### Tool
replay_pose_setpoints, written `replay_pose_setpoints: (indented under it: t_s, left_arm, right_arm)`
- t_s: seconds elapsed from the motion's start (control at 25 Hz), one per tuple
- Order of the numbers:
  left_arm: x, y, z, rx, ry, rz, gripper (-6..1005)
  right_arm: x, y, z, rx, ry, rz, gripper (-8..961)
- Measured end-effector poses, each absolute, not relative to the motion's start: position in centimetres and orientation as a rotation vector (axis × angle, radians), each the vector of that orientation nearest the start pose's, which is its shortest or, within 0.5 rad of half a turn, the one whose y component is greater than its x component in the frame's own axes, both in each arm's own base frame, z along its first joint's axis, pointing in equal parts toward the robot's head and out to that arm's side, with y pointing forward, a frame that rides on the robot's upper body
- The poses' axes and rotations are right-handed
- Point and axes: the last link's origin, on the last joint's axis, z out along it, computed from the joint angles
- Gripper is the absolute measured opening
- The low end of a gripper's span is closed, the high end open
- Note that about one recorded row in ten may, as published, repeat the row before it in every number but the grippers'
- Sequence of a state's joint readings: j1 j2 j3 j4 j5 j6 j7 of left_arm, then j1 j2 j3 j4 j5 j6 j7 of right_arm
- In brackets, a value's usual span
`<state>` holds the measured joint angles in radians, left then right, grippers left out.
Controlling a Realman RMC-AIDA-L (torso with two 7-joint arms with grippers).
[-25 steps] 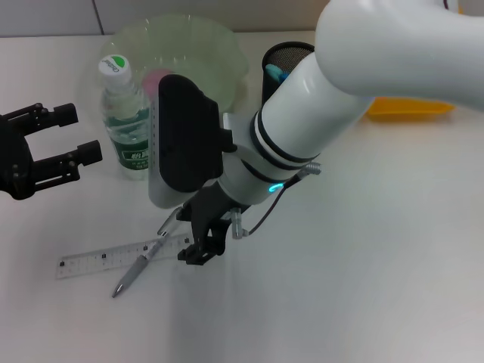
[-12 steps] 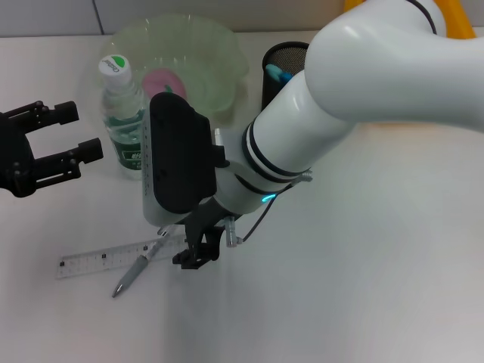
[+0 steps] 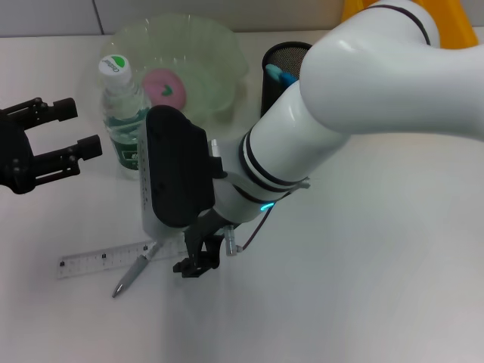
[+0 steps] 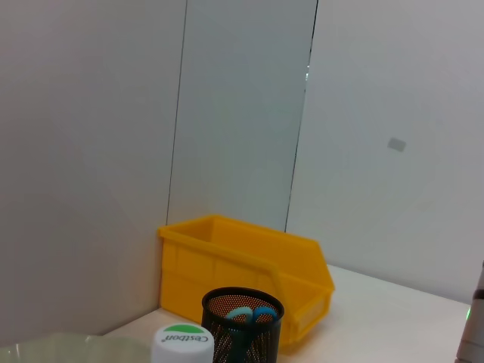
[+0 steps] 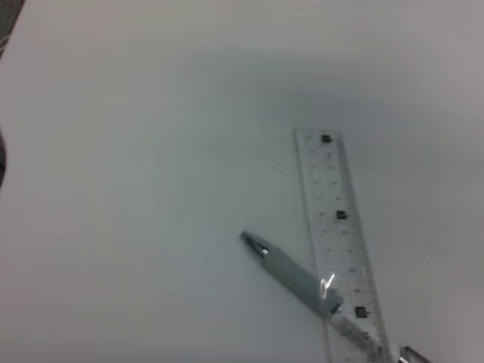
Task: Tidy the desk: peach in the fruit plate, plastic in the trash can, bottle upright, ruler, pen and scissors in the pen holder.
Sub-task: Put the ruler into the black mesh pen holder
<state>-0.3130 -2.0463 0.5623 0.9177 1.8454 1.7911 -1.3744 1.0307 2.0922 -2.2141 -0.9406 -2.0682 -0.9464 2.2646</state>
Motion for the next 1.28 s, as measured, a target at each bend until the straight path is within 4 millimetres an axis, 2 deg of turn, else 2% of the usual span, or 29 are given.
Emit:
replay_pose_setpoints:
  t_s: [0.8,1.28]
  left_arm:
    - [-29.04,28.49,8.57,-2.522,-0.486,-0.827,738]
    - [-29.15,28.5,8.59,-2.517,-0.49,-0.822,738]
  right_arm:
    - [7.13,31.0,-17.86,-3.074,-0.299,-0.496,585]
    - [6.5,31.31,-17.96,-3.053,-0.149,-0.492,586]
